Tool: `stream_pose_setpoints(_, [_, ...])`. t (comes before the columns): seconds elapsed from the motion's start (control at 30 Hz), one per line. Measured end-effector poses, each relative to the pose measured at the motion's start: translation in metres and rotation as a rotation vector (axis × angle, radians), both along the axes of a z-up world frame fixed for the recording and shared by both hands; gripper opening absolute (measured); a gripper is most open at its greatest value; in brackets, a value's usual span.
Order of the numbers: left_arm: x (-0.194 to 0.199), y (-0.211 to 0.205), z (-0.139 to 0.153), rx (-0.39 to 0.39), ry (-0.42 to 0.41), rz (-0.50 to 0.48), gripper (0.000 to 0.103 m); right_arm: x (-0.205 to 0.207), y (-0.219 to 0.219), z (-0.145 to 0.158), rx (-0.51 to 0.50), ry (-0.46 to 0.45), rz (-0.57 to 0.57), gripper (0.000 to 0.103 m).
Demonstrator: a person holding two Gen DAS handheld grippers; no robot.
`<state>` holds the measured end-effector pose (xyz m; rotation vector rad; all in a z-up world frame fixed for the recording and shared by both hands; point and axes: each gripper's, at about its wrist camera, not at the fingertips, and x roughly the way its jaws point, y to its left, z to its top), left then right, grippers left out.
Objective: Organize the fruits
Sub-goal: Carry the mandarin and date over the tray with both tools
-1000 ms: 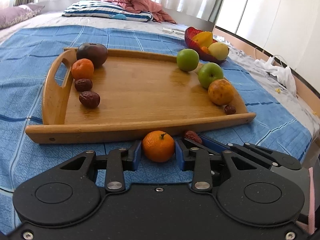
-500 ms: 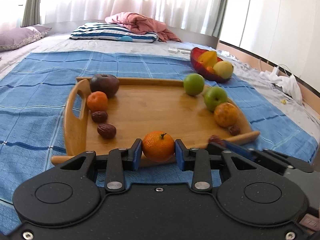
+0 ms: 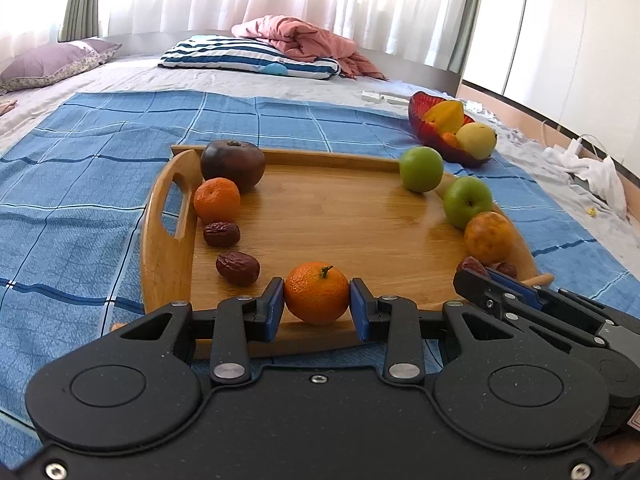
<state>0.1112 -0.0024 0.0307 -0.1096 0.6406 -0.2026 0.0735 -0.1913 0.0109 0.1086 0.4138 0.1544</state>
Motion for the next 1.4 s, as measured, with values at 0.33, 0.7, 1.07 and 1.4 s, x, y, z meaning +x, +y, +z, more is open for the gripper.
stream_pose_setpoints(0.33, [0.010, 0.002, -0.008, 0.011, 0.017, 0.024, 0.033, 0.009, 0.002, -0.007, -0.009, 0.020, -0.021, 0.023])
stream_pose_setpoints(0.7, [0.012, 0.007, -0.013, 0.016, 0.027, 0.041, 0.034, 0.009, 0.011, -0.012, -0.065, -0.011, -0.044, 0.023])
stream_pose_setpoints(1.07, [0.011, 0.007, -0.013, 0.031, 0.022, 0.044, 0.034, 0.007, 0.014, -0.013, -0.085, -0.019, -0.043, 0.023])
stream_pose_setpoints(1.4, [0.010, 0.004, -0.012, 0.041, 0.020, 0.049, 0.041, 0.007, 0.014, -0.013, -0.084, -0.023, -0.040, 0.023])
